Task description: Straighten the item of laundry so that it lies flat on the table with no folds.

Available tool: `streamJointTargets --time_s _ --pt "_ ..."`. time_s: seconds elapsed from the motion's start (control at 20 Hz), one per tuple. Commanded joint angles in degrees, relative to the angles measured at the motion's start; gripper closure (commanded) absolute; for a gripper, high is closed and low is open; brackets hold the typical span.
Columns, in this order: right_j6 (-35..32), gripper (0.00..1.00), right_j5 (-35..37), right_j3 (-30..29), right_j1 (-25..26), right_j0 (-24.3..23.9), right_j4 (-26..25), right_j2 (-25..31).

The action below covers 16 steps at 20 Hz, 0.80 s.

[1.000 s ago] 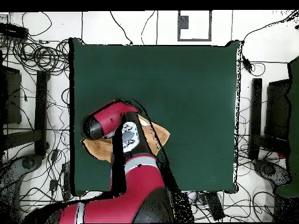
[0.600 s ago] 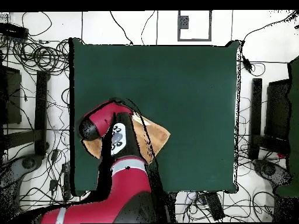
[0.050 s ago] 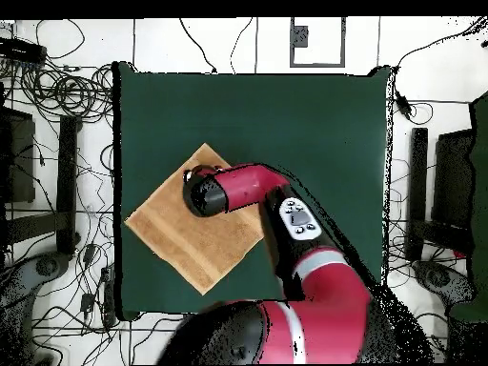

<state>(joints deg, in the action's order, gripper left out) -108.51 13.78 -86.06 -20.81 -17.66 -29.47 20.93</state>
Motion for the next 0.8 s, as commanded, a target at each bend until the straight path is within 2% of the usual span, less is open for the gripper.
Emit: streamJointTargets --time_s 0.05,0.45,0.8 --pt "-2.02 1.00 -13.95 1.01 7.45 -0.87 -6.42 2.99" --pt "-2.86 1.00 -15.70 2.74 6.72 0.55 -6.17 -0.06" --pt "-2.27 1.00 -10.45 1.84 4.23 1.39 -4.96 -0.30"
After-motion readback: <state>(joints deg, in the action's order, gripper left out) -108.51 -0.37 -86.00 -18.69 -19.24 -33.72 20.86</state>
